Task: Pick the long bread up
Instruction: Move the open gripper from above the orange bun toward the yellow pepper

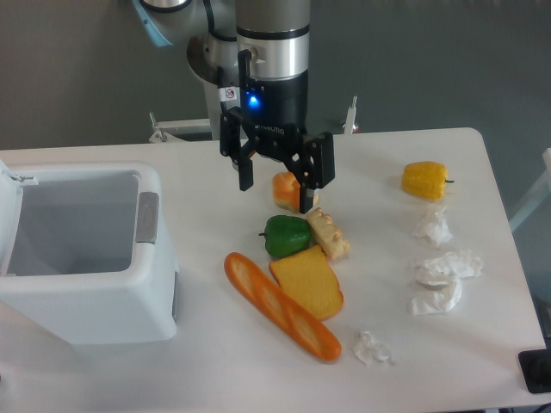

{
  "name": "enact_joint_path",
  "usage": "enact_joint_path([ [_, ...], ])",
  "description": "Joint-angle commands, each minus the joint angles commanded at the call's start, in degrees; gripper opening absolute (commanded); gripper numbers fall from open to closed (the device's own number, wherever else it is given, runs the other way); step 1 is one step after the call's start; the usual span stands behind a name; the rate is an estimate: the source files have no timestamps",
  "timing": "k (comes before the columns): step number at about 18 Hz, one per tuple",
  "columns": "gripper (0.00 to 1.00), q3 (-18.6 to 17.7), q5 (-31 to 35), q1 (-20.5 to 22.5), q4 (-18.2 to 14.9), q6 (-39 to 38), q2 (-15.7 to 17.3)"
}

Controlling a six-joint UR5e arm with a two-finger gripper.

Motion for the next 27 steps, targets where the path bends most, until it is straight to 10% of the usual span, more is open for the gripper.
enact_joint_path([
  [27, 1.0, -2.9, 0.2, 2.8, 3.4, -4.0, -2.3],
])
